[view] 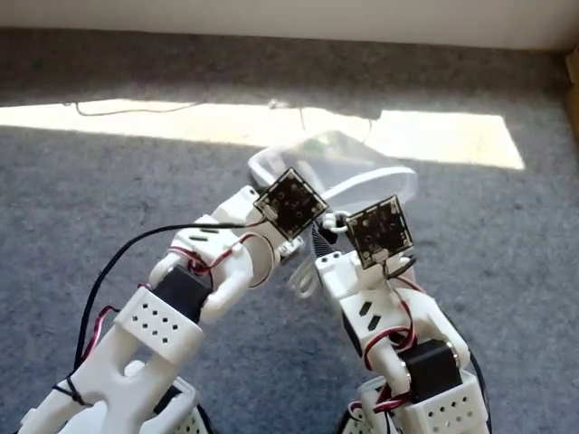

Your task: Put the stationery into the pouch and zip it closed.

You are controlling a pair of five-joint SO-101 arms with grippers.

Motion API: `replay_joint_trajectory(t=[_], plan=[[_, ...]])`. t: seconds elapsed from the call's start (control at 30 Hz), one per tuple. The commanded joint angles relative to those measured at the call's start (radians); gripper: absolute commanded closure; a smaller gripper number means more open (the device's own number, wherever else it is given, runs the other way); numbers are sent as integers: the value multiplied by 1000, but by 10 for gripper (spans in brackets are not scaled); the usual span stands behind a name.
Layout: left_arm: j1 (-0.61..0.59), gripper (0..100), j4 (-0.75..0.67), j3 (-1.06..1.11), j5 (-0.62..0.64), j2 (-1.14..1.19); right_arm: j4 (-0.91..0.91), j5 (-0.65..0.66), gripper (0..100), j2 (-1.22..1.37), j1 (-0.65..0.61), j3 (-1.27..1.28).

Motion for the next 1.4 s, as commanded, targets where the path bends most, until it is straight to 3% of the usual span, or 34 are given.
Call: replay_joint_trajectory(t=[0.0,0.63,0.9,1.07,1.37], plan=[[21,818,-120,44,11,-33,-25,-6,994,-22,5,-19],[73,820,-163,68,8,-28,18,-2,994,-22,5,-21],[73,947,-322,157,8,-33,18,-2,994,-22,5,-21],[71,996,-325,162,8,-33,16,0,994,-22,30,-21],[65,994,-313,160,12,-35,-15,-8,994,-22,142,-87]])
